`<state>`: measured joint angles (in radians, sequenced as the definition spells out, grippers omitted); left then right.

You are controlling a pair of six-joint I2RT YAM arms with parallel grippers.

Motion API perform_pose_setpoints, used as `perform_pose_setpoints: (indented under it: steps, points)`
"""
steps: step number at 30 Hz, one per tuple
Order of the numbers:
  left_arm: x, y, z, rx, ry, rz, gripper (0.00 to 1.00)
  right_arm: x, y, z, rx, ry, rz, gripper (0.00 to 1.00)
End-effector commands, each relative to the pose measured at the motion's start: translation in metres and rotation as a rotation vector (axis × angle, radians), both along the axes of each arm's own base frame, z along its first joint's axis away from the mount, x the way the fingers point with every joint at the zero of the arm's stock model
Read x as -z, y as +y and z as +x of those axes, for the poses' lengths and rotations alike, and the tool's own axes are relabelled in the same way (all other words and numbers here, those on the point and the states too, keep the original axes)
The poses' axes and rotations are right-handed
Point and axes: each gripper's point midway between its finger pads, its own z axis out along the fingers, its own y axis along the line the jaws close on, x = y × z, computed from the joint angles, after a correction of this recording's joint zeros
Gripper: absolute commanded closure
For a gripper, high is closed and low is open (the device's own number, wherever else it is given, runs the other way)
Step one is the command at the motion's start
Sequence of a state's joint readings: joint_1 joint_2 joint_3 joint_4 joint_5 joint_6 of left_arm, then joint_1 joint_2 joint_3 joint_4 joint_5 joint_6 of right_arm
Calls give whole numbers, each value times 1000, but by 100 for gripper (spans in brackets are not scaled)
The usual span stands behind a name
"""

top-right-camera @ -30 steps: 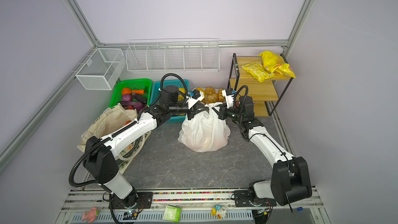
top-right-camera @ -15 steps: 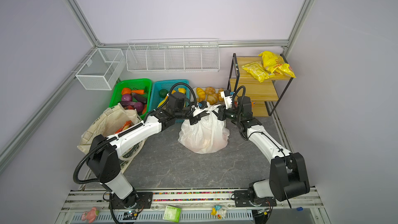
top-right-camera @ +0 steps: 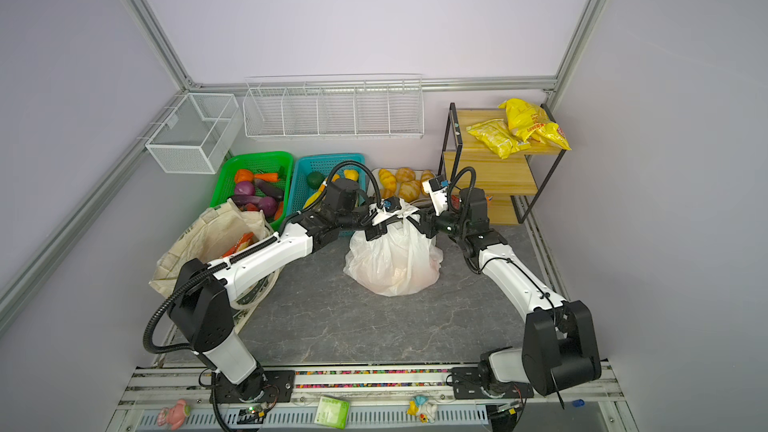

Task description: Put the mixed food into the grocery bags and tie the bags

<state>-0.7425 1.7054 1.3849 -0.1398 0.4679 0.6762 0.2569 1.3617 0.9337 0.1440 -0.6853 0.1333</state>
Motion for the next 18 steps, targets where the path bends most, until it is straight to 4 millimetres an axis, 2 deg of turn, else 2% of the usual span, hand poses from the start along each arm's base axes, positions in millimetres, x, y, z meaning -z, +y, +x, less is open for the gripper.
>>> perform_pose_setpoints:
  steps: [1, 10, 18]
  points:
    - [6, -1, -4, 19, -8, 14, 97, 2, -2, -10, -32, -58, -35, 57]
    - [3, -1, -6, 26, 0, 0, 98, 0, -4, -11, -29, -82, -41, 40]
    - [12, 2, -5, 31, -31, 35, 98, -12, -3, -2, 10, -36, 20, 40]
